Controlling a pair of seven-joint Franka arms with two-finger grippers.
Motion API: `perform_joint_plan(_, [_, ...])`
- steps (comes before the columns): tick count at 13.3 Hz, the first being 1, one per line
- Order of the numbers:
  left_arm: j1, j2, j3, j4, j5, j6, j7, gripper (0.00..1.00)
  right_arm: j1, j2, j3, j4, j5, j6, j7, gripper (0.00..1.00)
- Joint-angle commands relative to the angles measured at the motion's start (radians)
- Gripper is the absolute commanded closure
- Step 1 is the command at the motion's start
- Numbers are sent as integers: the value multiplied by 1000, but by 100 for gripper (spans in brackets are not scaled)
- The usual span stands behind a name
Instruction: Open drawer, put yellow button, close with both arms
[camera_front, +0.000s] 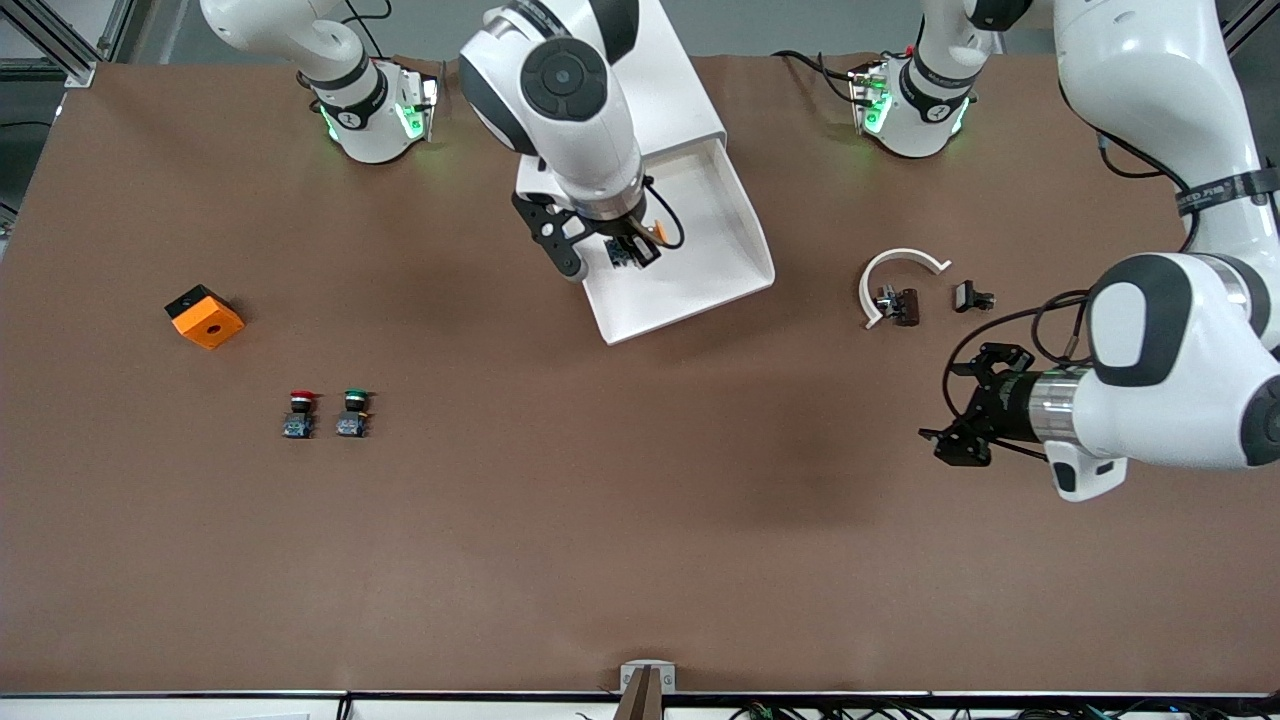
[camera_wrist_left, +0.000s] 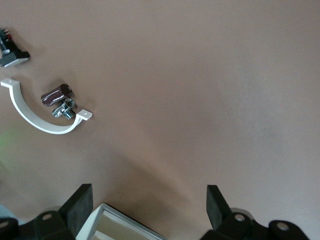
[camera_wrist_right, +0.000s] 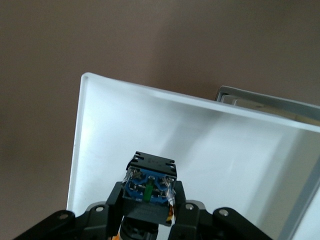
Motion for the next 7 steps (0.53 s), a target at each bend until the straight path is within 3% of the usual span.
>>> perform_joint_plan(1, [-13, -22, 13, -17, 20, 18, 97, 0, 22, 50, -15, 65, 20, -3, 29, 83])
perform_joint_plan(7, [-51, -65, -2, -39, 44, 82, 298, 0, 48, 95, -15, 65, 18, 5, 31, 78])
